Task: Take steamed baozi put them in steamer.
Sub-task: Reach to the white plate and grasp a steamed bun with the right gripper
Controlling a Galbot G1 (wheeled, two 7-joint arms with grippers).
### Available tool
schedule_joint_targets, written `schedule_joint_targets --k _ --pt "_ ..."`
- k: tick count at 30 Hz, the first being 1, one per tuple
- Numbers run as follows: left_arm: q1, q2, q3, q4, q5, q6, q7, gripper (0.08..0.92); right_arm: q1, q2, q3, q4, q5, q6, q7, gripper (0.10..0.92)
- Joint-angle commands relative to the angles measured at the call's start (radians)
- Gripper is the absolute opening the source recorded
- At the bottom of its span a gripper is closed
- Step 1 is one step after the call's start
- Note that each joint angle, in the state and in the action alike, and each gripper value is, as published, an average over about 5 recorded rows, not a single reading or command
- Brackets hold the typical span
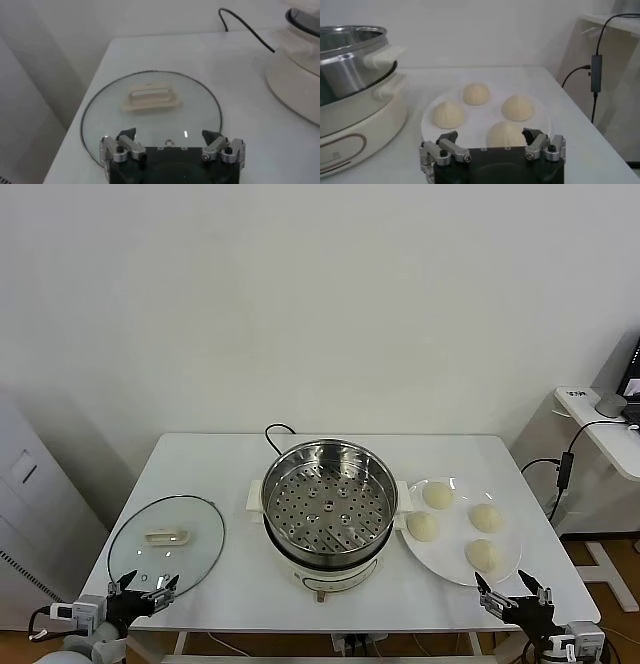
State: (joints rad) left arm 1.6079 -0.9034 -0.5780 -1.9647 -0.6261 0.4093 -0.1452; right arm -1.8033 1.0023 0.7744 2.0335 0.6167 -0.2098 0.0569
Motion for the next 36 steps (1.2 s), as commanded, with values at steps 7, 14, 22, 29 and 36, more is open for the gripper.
schedule_joint_targets --k 7,14,22,29,36 --pt "0.01 -0.001 -0.002 -0.011 0.005 0.0 0.002 0.823 0.067 -0.032 0.057 -0.025 -0.296 -0.01 -0.07 0.823" --pt "-0.007 0.006 0.007 -0.014 0.016 0.003 0.001 0.823 0.227 -0.119 0.047 -0.133 -0.771 0.033 -0.105 0.823" --pt "-0.011 0.005 0.006 -0.017 0.031 0.003 -0.003 0.823 0.519 -0.224 -0.021 -0.36 -1.013 0.199 -0.431 0.823" --pt "-0.018 0.012 0.01 -0.012 0.044 0.005 -0.005 0.823 0.754 -0.39 -0.208 -0.493 -0.937 0.208 -0.611 0.823" --pt "-0.028 0.019 0.015 -0.01 0.057 0.01 -0.006 0.823 1.146 -0.498 -0.637 -0.656 -0.816 0.21 -0.791 0.823"
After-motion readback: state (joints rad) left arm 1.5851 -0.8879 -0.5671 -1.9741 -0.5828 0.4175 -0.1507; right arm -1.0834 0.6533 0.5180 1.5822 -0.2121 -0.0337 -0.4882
